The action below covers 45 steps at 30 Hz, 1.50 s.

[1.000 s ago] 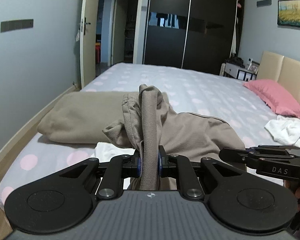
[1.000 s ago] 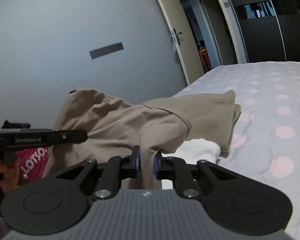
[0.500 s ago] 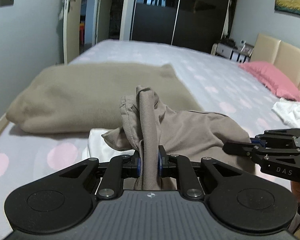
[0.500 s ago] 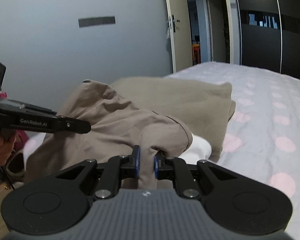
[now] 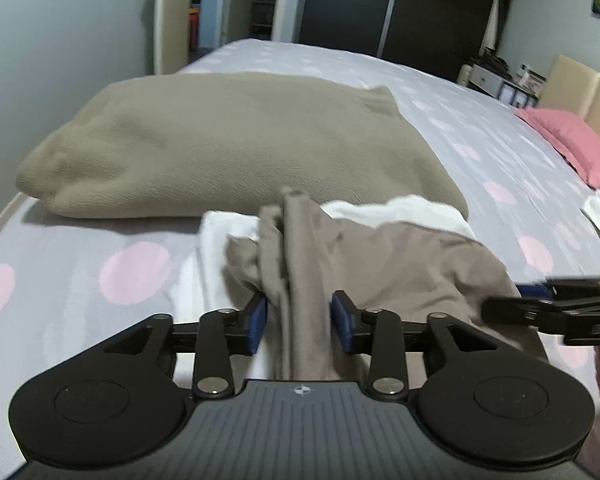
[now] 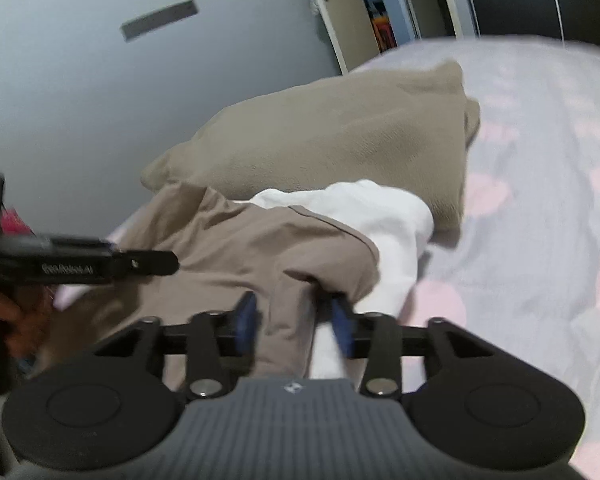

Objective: Fold clothes
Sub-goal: 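Lift the folded top with both tools and carry it onto the white cloth, then lower the top onto the white cloth and open both tools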

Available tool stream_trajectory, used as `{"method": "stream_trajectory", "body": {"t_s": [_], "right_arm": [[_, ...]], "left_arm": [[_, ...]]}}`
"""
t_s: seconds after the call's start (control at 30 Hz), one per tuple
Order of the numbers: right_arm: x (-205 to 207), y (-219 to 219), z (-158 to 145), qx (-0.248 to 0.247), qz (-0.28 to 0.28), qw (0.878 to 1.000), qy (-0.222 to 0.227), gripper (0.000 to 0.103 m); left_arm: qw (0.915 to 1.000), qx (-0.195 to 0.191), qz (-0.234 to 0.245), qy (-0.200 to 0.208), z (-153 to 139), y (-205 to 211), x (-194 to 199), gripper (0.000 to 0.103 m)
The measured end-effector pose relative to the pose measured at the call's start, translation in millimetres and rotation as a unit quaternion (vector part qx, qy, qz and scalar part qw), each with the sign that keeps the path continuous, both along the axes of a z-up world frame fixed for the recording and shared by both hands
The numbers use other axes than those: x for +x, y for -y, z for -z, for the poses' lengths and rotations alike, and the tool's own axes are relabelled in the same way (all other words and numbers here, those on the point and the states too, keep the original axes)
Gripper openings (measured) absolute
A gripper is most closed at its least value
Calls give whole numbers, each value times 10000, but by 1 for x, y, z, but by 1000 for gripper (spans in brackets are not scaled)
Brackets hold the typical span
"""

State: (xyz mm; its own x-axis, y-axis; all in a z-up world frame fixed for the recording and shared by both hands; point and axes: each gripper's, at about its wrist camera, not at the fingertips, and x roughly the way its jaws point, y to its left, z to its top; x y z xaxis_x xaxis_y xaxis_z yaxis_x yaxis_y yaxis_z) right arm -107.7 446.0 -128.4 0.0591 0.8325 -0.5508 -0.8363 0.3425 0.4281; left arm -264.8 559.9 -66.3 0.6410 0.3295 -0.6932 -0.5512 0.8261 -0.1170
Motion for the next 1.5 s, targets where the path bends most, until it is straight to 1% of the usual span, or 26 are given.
{"method": "stream_trajectory", "body": {"t_s": [0.03,0.07,0.1,0.13,0.2,0.23,0.27,0.3,0.33,0.47,0.53,0.67,0.73,0.77,0.8,0.87,0.93,1.0,1.07,1.1,1.13,1.23,1.33,1.37,1.43,1.5], "right_arm": [[4,7,-1,39,54,9998,-192,51],[9,14,-2,59,129,9995,-293,52],[13,21,-3,76,204,9991,-364,52],[18,26,-3,79,265,9986,-458,52],[28,32,-1,124,329,9962,-793,50],[33,34,0,161,399,9937,-1032,48],[39,35,2,202,489,9901,-1297,45],[44,36,5,281,561,9854,-1580,43],[49,37,8,375,625,9796,-1872,43],[63,34,17,518,862,9567,-2733,39],[68,28,24,505,922,9432,-3150,39],[74,18,35,495,1105,9247,-3608,37],[77,12,40,473,1185,9167,-3787,31],[79,8,42,442,1214,9141,-3843,26],[82,4,44,411,1242,9115,-3899,18],[86,-2,45,376,1230,9102,-3936,11],[90,-7,39,413,1156,9172,-3790,10],[91,-13,28,439,1001,9334,-3417,9],[88,-19,15,316,842,9558,-2800,9],[86,-22,10,205,790,9650,-2493,9],[84,-24,8,141,749,9700,-2307,9],[83,-31,10,33,727,9763,-2041,10],[84,-30,6,10,860,9790,-1850,12],[86,-27,7,5,882,9802,-1775,17],[86,-23,1,-36,901,9838,-1552,18],[84,-15,-7,-38,888,9873,-1318,18]], "left_arm": [[10000,49,-76,-2,-5,0,-2,40],[9998,98,-152,-5,-9,0,-4,43],[9996,151,-236,-30,-14,1,-7,44],[9992,196,-328,-63,-18,2,-9,44],[9987,276,-404,-134,-25,5,-10,44],[9985,315,-421,-180,-28,8,-11,43],[9987,311,-344,-221,-32,10,-10,41],[9988,301,-308,-223,-34,12,-8,34],[9990,290,-272,-226,-37,15,-7,32],[9993,302,-32,-237,-41,25,4,32],[9988,302,103,-362,-35,28,14,32],[9972,338,219,-629,-21,30,25,32],[9967,307,206,-728,-16,28,27,32],[9965,291,194,-759,-14,27,26,32],[9964,272,185,-778,-12,27,26,32],[9962,251,164,-816,-10,26,24,32],[9958,268,162,-855,-7,25,23,32],[9956,304,126,-880,-6,24,24,32],[9953,352,62,-904,-3,22,24,32],[9951,376,34,-916,-2,20,24,32],[9949,394,37,-926,0,18,24,33],[9945,444,-23,-944,5,13,24,41],[9951,422,-24,-889,3,11,19,42],[9948,487,-60,-898,0,12,17,42],[9936,632,-146,-923,-7,15,11,42],[9933,691,-165,-913,-16,18,4,42]]}}
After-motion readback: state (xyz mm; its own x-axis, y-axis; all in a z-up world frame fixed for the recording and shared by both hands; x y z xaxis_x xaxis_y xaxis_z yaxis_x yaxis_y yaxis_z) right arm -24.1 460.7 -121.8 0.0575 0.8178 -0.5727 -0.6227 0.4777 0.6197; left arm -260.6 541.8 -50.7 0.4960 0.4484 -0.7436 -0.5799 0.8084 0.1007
